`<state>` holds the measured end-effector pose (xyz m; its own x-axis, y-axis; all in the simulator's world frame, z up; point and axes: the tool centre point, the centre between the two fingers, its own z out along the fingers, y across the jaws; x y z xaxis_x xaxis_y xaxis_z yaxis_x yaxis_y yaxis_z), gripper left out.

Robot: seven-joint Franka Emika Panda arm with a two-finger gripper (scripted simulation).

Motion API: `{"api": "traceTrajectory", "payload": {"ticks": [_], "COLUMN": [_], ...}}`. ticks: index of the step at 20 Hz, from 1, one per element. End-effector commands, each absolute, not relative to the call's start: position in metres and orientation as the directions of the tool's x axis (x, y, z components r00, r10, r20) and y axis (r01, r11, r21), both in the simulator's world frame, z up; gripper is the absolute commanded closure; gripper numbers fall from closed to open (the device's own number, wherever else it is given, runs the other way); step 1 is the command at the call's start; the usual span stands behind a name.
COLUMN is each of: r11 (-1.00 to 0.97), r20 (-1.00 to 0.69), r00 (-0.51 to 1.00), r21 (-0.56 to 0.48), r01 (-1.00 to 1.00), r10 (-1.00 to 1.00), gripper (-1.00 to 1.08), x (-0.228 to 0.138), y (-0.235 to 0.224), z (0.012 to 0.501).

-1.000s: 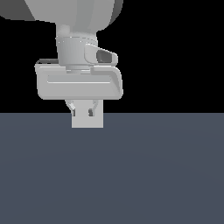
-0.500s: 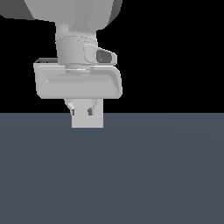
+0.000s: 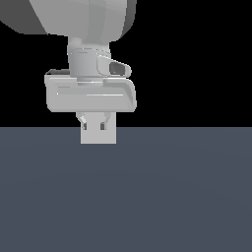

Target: Plug the charger into the wall socket.

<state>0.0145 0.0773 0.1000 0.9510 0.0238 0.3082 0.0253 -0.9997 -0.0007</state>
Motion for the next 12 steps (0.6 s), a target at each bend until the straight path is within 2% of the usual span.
{"api": "traceTrajectory", "payload": {"ticks": [1,12], "r11": [-1.000,-1.000], "r20": [0.308,0.308], "r00": [0.951,0.951], "r21": [-0.001,0.000], "r01": [0.026,0.027], "r10": [0.024,0.026], "gripper": [1.08,1.08], "x": [0.024,0.044], "y": [0.078,0.078], "z": [0.100,0.100]}}
